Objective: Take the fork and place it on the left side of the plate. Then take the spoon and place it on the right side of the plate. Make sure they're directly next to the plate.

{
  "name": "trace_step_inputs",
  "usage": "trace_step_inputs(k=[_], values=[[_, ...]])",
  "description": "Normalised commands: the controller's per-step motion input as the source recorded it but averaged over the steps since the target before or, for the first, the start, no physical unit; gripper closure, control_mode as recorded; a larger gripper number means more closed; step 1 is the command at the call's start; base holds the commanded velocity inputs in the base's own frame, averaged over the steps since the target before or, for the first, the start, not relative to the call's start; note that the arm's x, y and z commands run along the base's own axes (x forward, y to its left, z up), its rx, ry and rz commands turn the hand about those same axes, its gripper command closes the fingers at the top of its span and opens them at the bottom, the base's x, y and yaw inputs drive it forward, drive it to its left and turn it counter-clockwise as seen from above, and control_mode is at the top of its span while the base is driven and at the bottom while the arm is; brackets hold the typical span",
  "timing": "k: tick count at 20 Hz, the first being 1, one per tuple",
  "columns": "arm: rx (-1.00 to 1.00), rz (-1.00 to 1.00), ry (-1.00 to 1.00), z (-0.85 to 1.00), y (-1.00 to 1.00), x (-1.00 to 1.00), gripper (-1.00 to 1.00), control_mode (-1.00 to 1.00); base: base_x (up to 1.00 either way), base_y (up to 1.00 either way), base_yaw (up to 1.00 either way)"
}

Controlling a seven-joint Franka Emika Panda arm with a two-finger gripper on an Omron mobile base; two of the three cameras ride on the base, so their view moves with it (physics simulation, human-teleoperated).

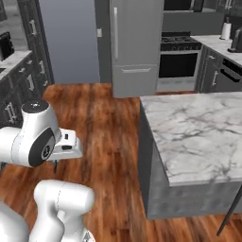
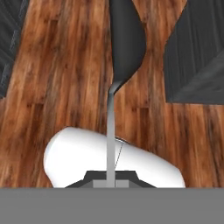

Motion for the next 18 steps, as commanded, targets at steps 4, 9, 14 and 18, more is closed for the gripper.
trace_step_inputs(k=[4, 9, 14, 18], values=[[0.0, 0.0, 0.0, 0.0, 0.0, 0.0, 1.0, 1.0, -0.01, -1.0, -0.04], [0.0, 0.0, 0.0, 0.0, 0.0, 0.0, 1.0, 1.0, 0.0, -1.0, -0.03], [0.0, 0.0, 0.0, 0.0, 0.0, 0.0, 1.0, 1.0, -0.16, -1.0, -0.02], [0.0, 0.0, 0.0, 0.0, 0.0, 0.0, 1.0, 1.0, -0.48, -1.0, 0.0]])
